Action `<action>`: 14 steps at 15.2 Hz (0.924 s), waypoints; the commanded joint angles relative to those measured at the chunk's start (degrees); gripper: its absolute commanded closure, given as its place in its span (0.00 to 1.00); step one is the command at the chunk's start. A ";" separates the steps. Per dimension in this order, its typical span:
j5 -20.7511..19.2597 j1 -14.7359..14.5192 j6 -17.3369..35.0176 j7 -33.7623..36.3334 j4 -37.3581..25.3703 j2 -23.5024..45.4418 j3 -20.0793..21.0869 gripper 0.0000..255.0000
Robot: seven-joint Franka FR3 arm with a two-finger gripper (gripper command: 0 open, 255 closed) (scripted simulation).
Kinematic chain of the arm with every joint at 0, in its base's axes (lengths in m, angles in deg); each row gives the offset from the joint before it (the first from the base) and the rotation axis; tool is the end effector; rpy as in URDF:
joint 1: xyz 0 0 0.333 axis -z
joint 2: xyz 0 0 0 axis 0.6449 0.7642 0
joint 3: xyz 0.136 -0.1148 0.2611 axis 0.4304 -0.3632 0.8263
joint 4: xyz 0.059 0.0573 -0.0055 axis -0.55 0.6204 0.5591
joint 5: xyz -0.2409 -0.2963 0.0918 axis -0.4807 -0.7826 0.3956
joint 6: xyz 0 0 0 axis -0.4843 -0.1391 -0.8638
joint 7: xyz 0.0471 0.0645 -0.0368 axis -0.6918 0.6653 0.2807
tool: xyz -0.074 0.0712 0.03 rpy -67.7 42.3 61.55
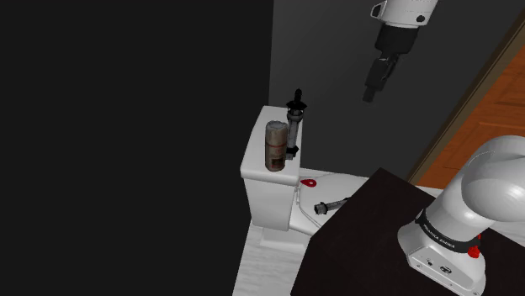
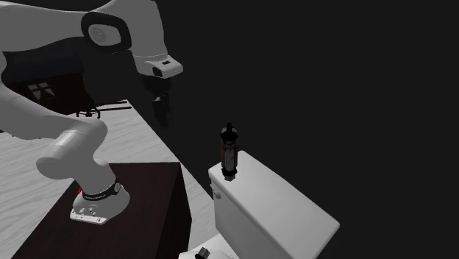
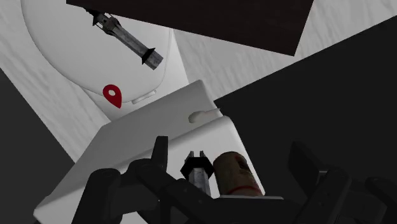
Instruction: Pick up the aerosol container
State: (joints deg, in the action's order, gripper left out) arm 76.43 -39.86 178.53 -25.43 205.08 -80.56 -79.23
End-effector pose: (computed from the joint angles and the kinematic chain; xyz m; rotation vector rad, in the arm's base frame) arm 0.3037 0.0316 0.5684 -3.1109 -0.2437 -0.0081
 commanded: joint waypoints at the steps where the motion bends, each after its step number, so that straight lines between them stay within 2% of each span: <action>1: 0.00 0.00 0.00 0.00 0.00 0.00 0.00 0.00; 8: 3.28 1.86 8.43 16.88 -2.81 12.08 10.04 0.00; 14: 2.06 4.46 14.39 31.87 -9.08 25.62 17.46 0.00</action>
State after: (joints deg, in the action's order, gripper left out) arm 78.92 -35.91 192.16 3.70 197.25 -57.23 -62.88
